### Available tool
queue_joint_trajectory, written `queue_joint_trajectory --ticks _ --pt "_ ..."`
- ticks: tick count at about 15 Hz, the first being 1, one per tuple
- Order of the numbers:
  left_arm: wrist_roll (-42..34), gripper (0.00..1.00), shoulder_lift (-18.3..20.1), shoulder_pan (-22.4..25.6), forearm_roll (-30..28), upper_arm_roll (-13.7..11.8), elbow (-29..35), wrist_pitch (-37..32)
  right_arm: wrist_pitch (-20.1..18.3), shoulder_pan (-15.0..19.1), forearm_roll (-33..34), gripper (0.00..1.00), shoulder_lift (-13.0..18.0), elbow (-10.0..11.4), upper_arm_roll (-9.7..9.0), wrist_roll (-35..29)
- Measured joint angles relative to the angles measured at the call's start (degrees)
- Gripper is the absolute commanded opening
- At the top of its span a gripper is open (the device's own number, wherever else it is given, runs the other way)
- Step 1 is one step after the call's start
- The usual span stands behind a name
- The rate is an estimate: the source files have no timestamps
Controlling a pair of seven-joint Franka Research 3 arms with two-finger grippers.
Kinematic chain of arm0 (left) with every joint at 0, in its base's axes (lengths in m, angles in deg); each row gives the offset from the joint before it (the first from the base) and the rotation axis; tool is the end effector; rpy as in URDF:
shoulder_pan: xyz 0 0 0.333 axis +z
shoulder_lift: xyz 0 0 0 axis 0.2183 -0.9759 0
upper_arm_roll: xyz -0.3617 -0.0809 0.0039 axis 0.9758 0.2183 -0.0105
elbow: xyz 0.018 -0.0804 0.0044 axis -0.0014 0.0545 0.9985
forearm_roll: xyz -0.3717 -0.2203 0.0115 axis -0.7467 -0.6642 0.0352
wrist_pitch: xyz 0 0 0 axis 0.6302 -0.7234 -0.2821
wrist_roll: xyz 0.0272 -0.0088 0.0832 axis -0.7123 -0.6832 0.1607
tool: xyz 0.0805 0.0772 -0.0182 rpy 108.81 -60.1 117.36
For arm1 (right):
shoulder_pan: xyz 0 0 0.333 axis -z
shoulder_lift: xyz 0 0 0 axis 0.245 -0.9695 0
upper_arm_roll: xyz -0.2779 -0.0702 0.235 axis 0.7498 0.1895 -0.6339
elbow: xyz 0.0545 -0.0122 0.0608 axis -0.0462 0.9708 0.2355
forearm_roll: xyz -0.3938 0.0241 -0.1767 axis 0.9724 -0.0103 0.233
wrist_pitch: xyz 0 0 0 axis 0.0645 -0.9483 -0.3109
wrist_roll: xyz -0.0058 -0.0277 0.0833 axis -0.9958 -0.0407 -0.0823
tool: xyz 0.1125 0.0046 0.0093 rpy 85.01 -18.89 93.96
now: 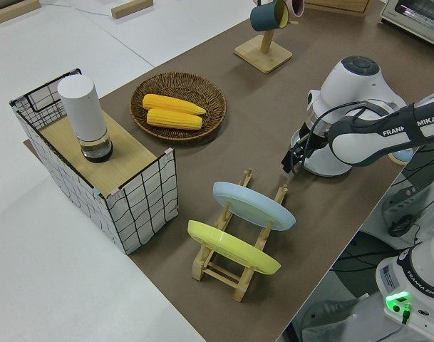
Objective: Pick gray plate from table and place it on lower plate rack with left arm
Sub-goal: 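Move the left gripper down to the rim of the gray plate, then close the left gripper on the gray plate rim and lift it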
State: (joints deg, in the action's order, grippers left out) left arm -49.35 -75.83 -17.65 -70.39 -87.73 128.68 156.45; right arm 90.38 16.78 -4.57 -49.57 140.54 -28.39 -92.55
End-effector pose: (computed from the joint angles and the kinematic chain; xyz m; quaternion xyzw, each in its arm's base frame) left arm 0.4043 -0.0305 0.3116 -0.9960 0.0795 -0.0413 0.0023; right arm 0.5656 0.0813 0.7067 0.9986 0.0411 -0.0321 0.0055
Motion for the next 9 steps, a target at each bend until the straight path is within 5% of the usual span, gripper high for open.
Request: queue_joint_trajectory --ticks 2,4,9 --pt "0.0 0.25 -0.4 -0.1 0.0 0.0 0.0 0.0 0.0 0.0 0.0 0.99 0.0 0.0 0.0 0.0" --pt "0.0 0.05 -0.5 -0.2 0.0 0.0 0.0 0.1 0.0 0.0 0.0 0.99 0.0 0.0 0.0 0.0" --pt "0.0 0.0 0.1 -0.5 0.0 0.0 -0.1 0.1 0.0 0.0 0.0 0.987 0.0 0.0 0.0 0.0"
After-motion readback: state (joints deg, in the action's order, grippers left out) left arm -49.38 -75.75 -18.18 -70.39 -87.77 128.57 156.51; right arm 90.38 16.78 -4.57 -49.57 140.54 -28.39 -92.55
